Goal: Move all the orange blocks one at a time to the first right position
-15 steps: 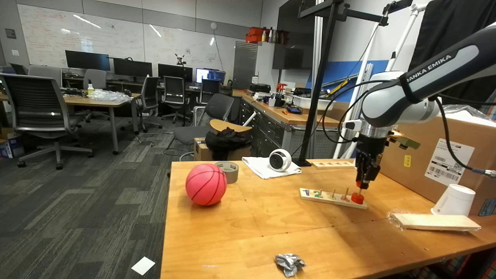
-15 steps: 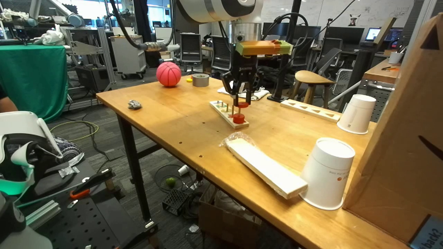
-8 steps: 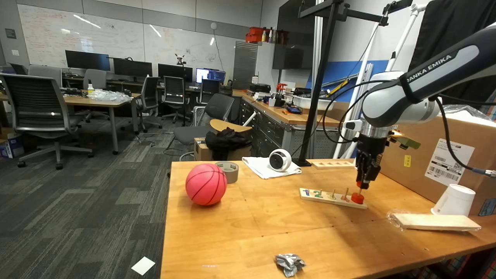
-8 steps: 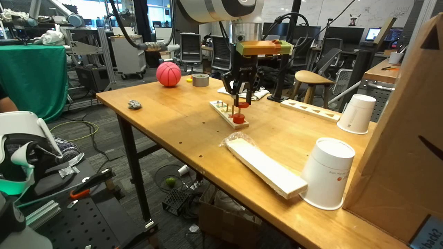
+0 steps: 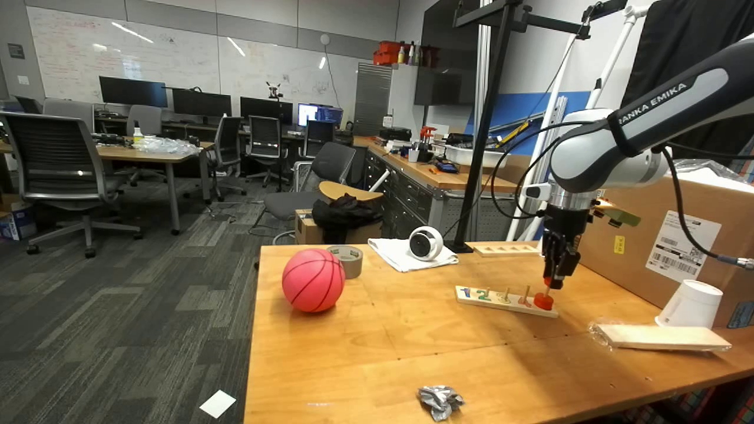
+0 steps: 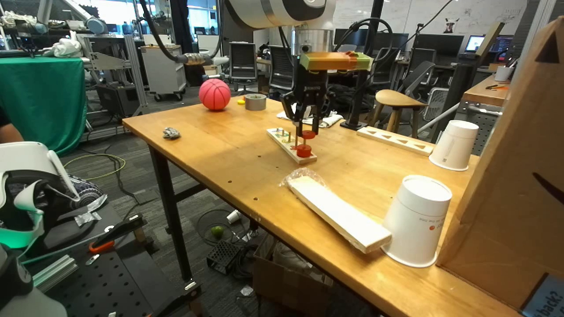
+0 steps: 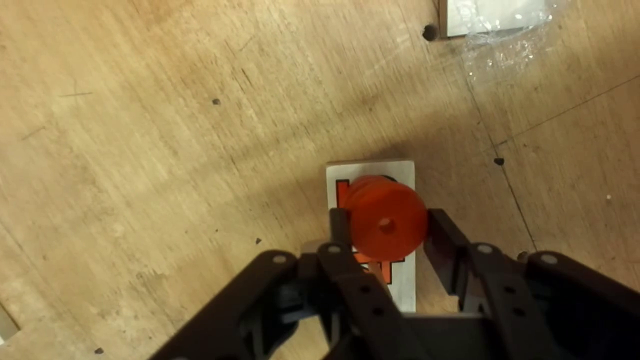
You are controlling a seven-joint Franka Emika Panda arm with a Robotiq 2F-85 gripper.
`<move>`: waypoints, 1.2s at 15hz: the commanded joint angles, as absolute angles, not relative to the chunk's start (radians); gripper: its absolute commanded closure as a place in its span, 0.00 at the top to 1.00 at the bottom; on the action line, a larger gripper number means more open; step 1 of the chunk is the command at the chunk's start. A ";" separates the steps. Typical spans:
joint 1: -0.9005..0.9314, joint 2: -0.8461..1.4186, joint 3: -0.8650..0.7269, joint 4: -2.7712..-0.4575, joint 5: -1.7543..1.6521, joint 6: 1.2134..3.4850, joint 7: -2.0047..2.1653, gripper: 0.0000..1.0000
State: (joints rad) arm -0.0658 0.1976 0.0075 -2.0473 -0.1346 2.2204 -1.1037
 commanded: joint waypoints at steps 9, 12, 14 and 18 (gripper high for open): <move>-0.056 0.224 0.029 -2.025 -0.119 2.205 -1.132 0.17; -0.050 0.231 0.037 -2.015 -0.125 2.197 -1.135 0.17; -0.046 0.235 0.038 -2.008 -0.130 2.189 -1.133 0.17; -0.042 0.241 0.040 -1.999 -0.133 2.176 -1.132 0.17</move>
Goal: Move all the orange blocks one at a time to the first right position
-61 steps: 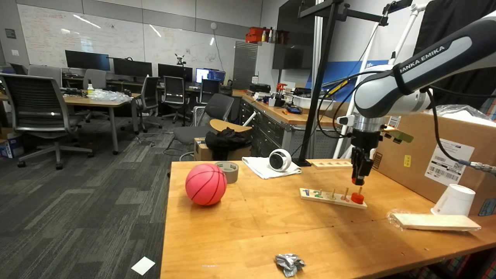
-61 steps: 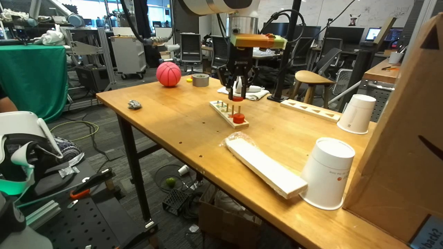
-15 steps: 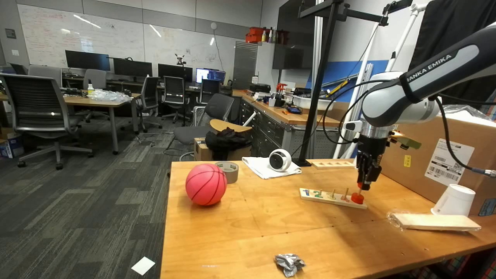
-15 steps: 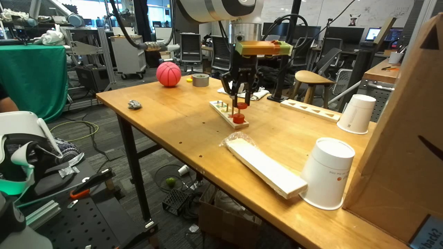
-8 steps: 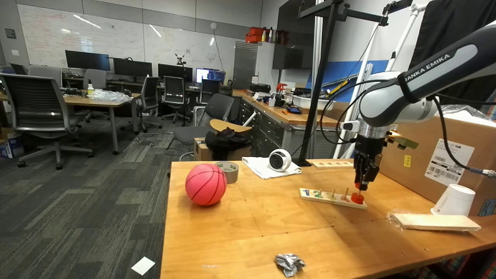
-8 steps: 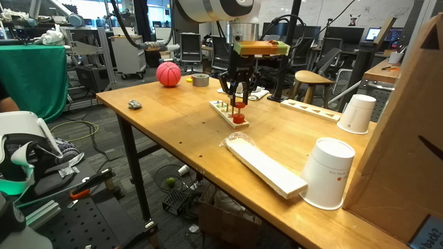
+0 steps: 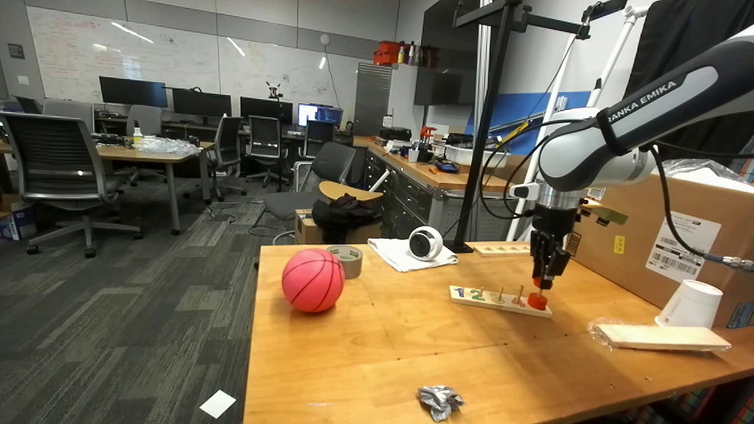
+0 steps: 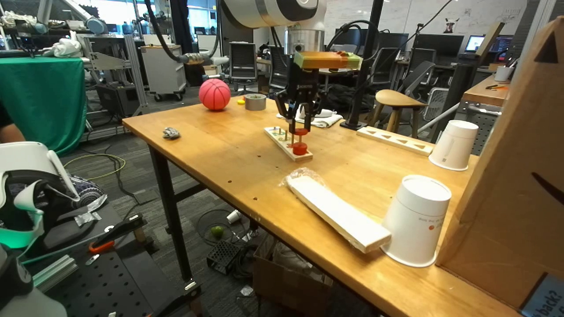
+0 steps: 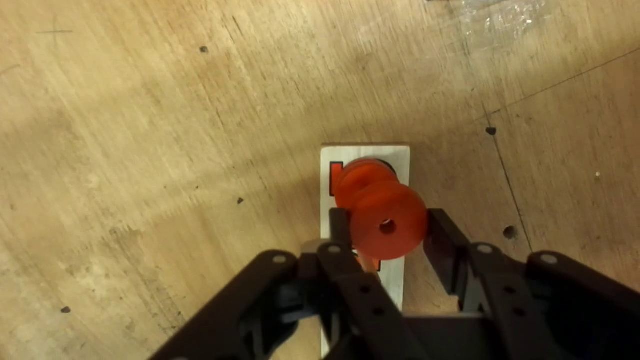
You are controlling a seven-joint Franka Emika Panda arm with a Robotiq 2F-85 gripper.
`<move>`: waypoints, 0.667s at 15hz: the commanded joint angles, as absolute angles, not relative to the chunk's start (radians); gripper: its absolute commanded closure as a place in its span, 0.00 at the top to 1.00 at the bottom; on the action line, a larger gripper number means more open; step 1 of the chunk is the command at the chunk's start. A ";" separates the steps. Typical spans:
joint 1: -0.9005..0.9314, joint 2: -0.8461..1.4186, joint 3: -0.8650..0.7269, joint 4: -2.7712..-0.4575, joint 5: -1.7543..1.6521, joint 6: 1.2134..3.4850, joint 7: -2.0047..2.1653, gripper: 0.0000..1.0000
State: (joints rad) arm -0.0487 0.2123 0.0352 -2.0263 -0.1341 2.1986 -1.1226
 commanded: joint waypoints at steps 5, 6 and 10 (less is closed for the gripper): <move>-0.044 0.254 0.042 -1.996 -0.126 2.163 -1.131 0.79; -0.045 0.254 0.043 -1.997 -0.126 2.164 -1.131 0.88; -0.033 0.211 0.057 -2.010 -0.137 2.212 -1.140 1.00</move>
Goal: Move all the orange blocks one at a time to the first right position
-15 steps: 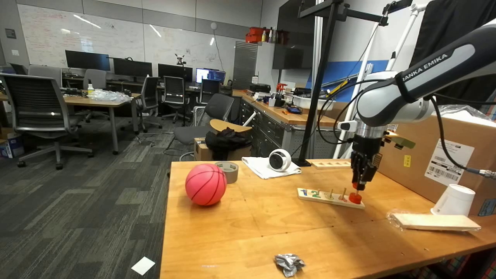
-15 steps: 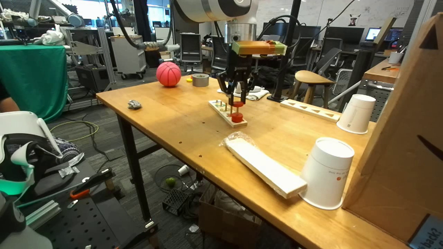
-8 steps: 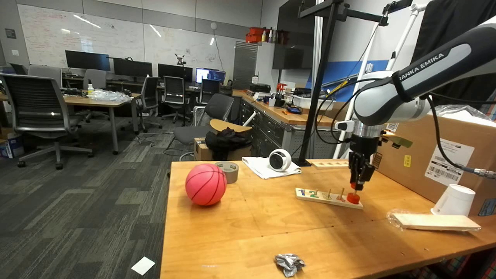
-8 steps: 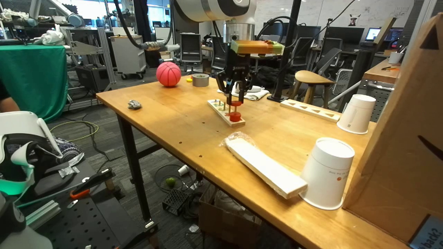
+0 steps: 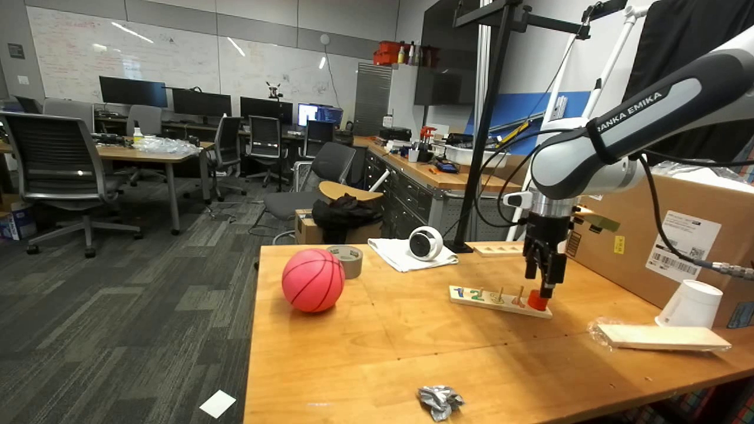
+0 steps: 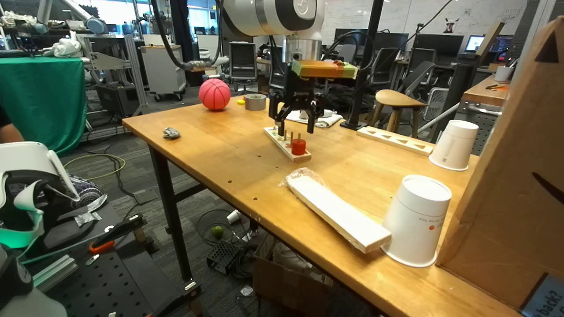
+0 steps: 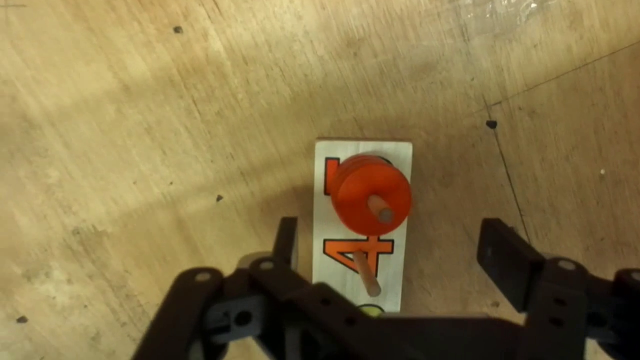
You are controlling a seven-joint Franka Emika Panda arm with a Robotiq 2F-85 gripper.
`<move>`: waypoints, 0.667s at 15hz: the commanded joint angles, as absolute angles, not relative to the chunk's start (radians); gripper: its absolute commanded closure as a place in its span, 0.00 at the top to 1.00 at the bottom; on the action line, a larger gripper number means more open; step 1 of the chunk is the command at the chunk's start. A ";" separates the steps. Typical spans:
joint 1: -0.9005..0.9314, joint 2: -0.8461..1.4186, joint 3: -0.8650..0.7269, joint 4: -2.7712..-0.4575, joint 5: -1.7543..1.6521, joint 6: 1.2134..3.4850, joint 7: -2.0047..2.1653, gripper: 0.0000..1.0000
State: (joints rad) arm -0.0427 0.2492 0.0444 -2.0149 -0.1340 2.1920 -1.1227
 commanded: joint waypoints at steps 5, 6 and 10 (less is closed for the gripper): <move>-0.024 0.220 0.072 -1.988 -0.120 2.207 -1.127 1.00; -0.021 0.218 0.076 -1.984 -0.117 2.206 -1.127 1.00; -0.020 0.218 0.076 -1.983 -0.112 2.206 -1.127 1.00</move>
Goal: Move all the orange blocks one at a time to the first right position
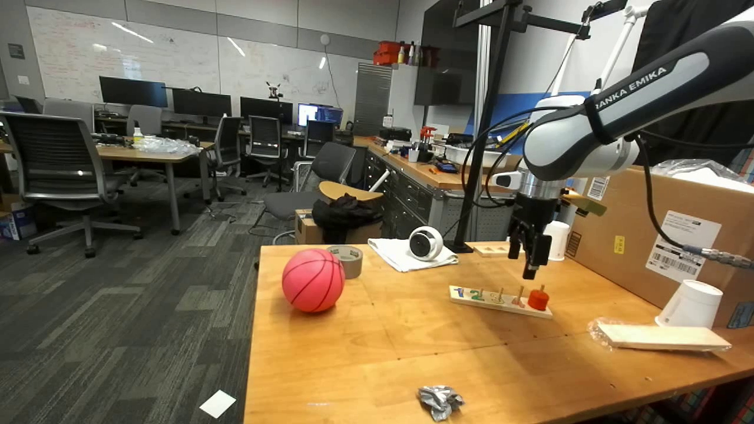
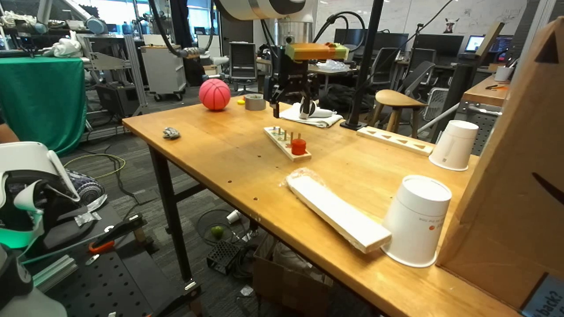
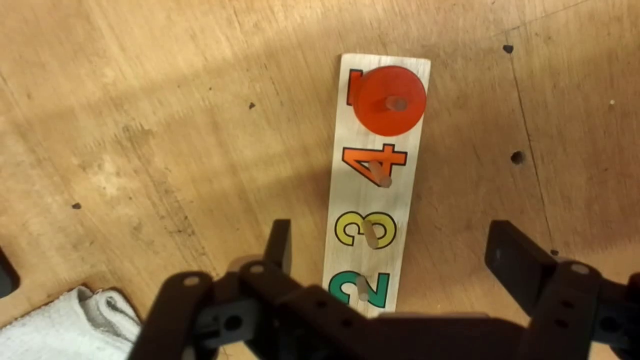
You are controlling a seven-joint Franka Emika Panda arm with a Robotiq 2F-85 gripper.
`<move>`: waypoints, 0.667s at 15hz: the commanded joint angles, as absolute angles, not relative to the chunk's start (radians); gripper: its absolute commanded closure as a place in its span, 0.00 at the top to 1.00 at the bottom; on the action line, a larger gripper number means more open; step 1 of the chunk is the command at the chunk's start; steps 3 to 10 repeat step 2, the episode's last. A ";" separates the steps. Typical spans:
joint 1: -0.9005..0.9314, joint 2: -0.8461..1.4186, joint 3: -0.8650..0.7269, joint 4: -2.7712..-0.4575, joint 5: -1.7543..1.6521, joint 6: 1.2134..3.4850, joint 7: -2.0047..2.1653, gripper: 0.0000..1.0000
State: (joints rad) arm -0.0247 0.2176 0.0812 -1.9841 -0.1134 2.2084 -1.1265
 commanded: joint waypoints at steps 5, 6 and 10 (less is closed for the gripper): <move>-0.020 0.218 0.076 -1.983 -0.112 2.206 -1.127 1.00; -0.020 0.218 0.076 -1.983 -0.112 2.206 -1.127 1.00; -0.020 0.218 0.076 -1.983 -0.112 2.206 -1.127 1.00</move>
